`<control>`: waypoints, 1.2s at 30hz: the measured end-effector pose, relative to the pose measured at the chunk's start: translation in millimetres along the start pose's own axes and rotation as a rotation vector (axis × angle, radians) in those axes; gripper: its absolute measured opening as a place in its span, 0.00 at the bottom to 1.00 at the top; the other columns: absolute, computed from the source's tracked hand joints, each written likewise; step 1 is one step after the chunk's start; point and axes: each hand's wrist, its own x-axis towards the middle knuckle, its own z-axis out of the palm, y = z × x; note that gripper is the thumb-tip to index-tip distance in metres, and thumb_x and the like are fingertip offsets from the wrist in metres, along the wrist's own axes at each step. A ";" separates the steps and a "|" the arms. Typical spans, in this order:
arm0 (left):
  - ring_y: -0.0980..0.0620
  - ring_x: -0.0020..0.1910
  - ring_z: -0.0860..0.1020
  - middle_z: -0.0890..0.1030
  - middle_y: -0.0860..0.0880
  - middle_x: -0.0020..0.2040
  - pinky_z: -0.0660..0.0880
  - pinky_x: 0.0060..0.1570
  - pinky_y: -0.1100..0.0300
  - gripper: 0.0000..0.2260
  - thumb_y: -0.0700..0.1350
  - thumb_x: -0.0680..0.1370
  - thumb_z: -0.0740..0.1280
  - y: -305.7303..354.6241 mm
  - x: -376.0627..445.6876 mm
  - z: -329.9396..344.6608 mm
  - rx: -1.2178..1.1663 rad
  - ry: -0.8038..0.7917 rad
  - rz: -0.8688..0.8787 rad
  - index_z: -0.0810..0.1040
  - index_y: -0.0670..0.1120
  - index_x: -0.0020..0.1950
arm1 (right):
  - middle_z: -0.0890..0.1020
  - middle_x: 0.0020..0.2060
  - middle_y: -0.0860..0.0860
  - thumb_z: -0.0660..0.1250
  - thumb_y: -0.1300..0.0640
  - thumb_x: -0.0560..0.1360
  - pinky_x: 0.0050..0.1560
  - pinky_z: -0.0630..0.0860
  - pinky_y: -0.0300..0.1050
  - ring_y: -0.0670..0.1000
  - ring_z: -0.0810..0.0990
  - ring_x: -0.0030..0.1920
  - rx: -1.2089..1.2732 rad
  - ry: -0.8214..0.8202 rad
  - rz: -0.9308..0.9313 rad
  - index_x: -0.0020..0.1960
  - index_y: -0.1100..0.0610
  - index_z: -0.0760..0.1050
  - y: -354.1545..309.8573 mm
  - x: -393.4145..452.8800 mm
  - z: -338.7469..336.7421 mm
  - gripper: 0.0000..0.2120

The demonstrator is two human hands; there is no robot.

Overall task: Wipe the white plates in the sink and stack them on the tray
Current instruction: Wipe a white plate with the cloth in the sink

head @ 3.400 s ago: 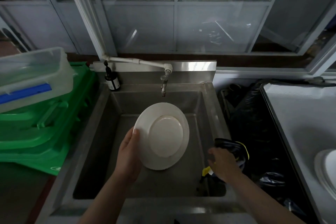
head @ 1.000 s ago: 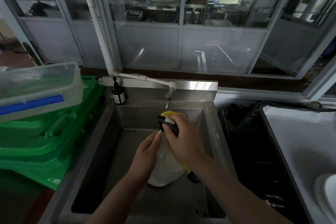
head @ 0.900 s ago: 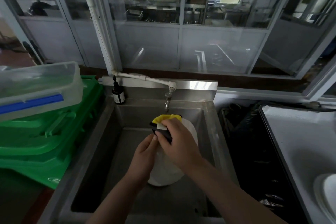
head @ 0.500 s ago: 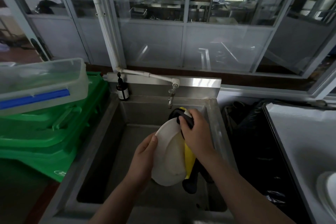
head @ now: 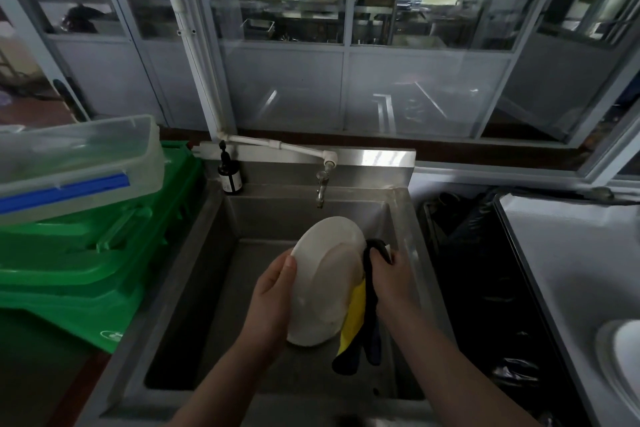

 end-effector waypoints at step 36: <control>0.42 0.59 0.82 0.83 0.40 0.59 0.76 0.60 0.45 0.18 0.47 0.86 0.52 16.3 5.8 9.7 -0.155 -0.066 -0.032 0.78 0.43 0.66 | 0.79 0.48 0.46 0.67 0.54 0.79 0.47 0.67 0.23 0.40 0.76 0.46 -0.423 -0.233 -0.988 0.58 0.55 0.76 -39.7 -72.2 26.3 0.10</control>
